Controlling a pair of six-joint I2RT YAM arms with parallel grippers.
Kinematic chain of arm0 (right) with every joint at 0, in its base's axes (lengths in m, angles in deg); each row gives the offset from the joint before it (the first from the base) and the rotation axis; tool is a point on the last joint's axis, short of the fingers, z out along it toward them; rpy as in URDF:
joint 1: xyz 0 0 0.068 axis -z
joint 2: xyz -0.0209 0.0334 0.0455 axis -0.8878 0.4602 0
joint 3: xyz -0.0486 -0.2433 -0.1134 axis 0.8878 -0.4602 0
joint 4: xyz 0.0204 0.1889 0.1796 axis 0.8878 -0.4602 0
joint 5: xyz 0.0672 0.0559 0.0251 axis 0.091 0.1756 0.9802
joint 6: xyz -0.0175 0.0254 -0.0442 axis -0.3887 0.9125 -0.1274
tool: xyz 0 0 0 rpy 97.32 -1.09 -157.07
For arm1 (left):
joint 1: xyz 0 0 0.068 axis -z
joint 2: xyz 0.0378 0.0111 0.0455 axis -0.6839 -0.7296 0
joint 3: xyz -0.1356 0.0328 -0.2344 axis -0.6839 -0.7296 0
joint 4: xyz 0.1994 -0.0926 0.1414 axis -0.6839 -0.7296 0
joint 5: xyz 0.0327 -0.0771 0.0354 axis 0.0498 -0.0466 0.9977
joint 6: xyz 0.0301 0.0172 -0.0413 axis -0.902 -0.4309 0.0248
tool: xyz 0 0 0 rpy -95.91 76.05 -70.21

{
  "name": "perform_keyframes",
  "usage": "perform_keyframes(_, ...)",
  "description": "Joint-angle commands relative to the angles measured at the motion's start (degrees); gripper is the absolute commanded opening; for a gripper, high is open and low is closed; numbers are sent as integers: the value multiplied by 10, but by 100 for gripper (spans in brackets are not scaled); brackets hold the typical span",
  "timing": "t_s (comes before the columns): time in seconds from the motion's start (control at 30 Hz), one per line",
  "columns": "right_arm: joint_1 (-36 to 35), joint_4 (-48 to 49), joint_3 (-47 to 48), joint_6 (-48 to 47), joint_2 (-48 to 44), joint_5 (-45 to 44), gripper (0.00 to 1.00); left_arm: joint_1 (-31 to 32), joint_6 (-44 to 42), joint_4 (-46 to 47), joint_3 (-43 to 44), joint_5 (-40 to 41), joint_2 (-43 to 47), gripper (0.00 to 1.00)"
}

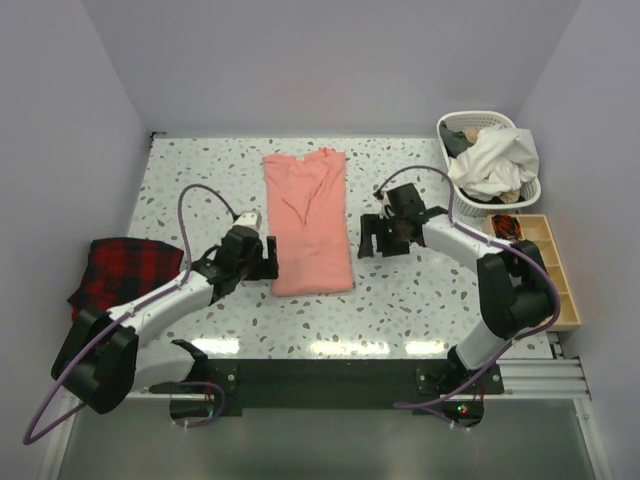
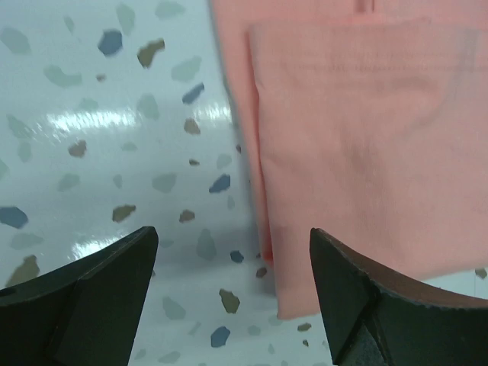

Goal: Fold and stack the t-shirts
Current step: Grab one side of the 2/3 rectangular tshirt with both arms

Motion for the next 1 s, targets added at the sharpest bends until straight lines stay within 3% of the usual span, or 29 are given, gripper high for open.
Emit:
perform_keyframes(0.0,-6,69,-73,44,-25,127,77,-3,31,70,-77,-112,69,86)
perform_keyframes(0.17,-6,116,-115,72,-29,179,77,-4,55,142,-146,-168,111,86)
perform_keyframes(0.43,-6,185,-153,113,-15,239,77,-3,94,252,-213,-255,99,83)
perform_keyframes(0.7,-8,245,-166,152,23,291,75,-3,113,313,-246,-273,69,81)
perform_keyframes(0.97,-22,283,-155,179,76,310,65,-4,120,345,-246,-256,38,80)
